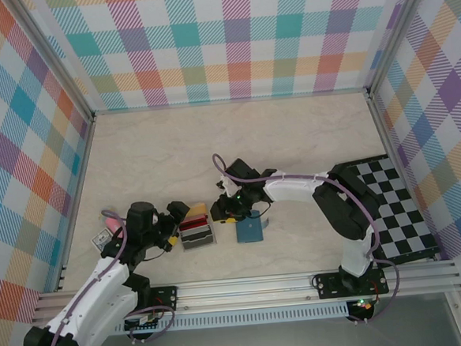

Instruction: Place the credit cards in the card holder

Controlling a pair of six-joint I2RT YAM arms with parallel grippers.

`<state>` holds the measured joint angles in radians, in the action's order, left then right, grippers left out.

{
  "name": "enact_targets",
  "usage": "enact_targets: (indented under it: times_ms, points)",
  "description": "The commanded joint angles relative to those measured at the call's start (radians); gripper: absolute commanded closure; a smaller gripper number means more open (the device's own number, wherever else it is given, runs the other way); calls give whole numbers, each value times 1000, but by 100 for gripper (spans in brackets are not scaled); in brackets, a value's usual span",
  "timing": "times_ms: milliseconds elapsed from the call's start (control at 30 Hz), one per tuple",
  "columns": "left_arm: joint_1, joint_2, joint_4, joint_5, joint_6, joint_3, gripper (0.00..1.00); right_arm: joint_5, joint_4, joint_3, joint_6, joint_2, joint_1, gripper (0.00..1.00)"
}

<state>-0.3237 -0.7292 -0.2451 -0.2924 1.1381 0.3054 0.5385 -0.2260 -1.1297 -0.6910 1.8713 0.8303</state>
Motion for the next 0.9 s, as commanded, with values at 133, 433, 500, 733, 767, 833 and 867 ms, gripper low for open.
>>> enact_targets:
  times_ms: [133, 433, 500, 733, 767, 833, 867]
  points:
    - [5, -209, 237, -75, 2, 68, 0, 72, 61, -27, -40, 26, -54, 57]
    - [-85, -521, 403, -73, -10, 227, 0, 126, 126, -18, -76, 34, -131, 57]
    - [-98, -583, 429, -77, -9, 265, 0, 130, 145, -12, -88, 34, -151, 57]
    - [-155, -841, 482, -115, -39, 459, 0, 108, 149, 5, -92, 17, -223, 56]
    - [-161, -877, 484, -118, -41, 489, 0, 106, 153, 19, -96, 9, -238, 56]
    - [-168, -937, 481, -128, -54, 551, 0, 96, 165, 55, -101, -11, -270, 55]
    - [-173, -967, 473, -136, -63, 587, 0, 90, 168, 77, -102, -24, -288, 55]
